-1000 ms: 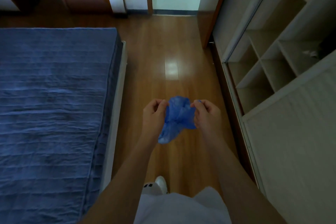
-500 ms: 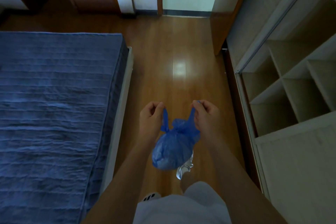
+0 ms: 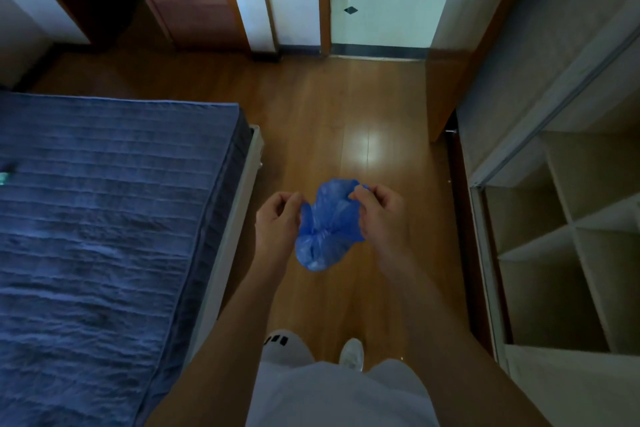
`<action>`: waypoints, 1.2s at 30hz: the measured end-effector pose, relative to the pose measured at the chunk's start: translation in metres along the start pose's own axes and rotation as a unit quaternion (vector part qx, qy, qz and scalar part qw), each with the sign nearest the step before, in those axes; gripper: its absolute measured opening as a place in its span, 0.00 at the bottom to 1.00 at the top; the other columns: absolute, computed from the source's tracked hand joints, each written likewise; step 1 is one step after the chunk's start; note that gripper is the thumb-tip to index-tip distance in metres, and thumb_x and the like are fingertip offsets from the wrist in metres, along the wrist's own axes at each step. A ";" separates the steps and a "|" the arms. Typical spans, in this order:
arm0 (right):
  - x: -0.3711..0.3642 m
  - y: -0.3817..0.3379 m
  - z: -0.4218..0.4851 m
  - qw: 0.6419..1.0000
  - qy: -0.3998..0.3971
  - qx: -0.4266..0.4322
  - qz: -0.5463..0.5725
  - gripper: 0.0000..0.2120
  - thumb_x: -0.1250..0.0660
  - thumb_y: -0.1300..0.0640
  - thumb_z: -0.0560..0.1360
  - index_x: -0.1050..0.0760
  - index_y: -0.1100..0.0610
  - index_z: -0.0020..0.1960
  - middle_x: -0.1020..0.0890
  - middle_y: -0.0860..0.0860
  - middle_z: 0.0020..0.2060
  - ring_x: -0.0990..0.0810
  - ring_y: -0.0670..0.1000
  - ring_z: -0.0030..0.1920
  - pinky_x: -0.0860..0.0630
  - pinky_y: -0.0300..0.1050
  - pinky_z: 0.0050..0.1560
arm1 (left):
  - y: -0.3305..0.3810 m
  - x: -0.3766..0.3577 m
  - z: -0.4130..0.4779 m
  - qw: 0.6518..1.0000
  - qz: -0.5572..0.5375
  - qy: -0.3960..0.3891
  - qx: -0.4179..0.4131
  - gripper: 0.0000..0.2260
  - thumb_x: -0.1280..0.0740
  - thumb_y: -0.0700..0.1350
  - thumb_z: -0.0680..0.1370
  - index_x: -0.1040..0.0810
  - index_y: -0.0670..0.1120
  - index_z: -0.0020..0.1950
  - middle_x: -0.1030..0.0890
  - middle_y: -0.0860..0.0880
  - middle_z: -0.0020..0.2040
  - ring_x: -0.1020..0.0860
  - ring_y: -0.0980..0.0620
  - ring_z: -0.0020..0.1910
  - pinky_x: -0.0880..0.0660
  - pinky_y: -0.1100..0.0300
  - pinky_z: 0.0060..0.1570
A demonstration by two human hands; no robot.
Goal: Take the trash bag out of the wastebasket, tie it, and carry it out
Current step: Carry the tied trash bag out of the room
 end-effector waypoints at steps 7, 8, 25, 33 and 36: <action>0.003 -0.012 0.073 1.000 0.006 -0.003 0.005 0.13 0.34 0.58 0.78 0.23 0.55 0.35 0.31 0.43 0.20 0.36 0.44 0.22 0.37 0.40 0.25 | 0.014 -0.027 0.061 1.000 -0.007 0.007 0.005 0.09 0.36 0.41 0.80 0.20 0.42 0.41 0.28 0.50 0.29 0.31 0.55 0.28 0.31 0.57 0.32; 0.001 -0.013 0.083 1.000 0.003 -0.002 0.005 0.14 0.34 0.58 0.78 0.23 0.53 0.34 0.32 0.44 0.20 0.36 0.44 0.22 0.37 0.39 0.25 | 0.015 -0.030 0.073 1.000 -0.008 0.005 0.006 0.10 0.36 0.41 0.80 0.20 0.42 0.41 0.28 0.50 0.29 0.31 0.55 0.27 0.31 0.56 0.32; -0.141 -0.091 0.330 0.999 0.013 0.025 -0.041 0.11 0.35 0.58 0.78 0.22 0.60 0.38 0.30 0.45 0.22 0.32 0.44 0.24 0.34 0.37 0.26 | 0.076 -0.043 0.365 0.999 -0.025 -0.023 -0.026 0.11 0.36 0.42 0.80 0.22 0.36 0.42 0.27 0.50 0.28 0.29 0.54 0.28 0.31 0.59 0.31; -0.201 -0.109 0.418 0.997 -0.003 0.051 -0.057 0.12 0.34 0.54 0.75 0.23 0.56 0.34 0.30 0.43 0.21 0.33 0.48 0.27 0.35 0.47 0.33 | 0.098 -0.040 0.463 0.999 -0.015 -0.009 -0.028 0.11 0.37 0.43 0.81 0.21 0.38 0.44 0.26 0.50 0.30 0.28 0.56 0.30 0.29 0.58 0.34; -0.217 -0.111 0.449 0.998 -0.004 0.046 -0.049 0.13 0.34 0.54 0.74 0.22 0.63 0.38 0.30 0.43 0.21 0.32 0.45 0.26 0.34 0.46 0.33 | 0.097 -0.038 0.495 1.000 0.011 0.014 -0.021 0.11 0.36 0.45 0.81 0.20 0.41 0.43 0.25 0.53 0.30 0.26 0.55 0.31 0.28 0.55 0.36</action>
Point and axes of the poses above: each hand's wrist, its own z-axis towards the middle knuckle, its own x-axis out of the back of the hand, y = z × x, the point moved 7 cm from there along z, towards the middle knuckle
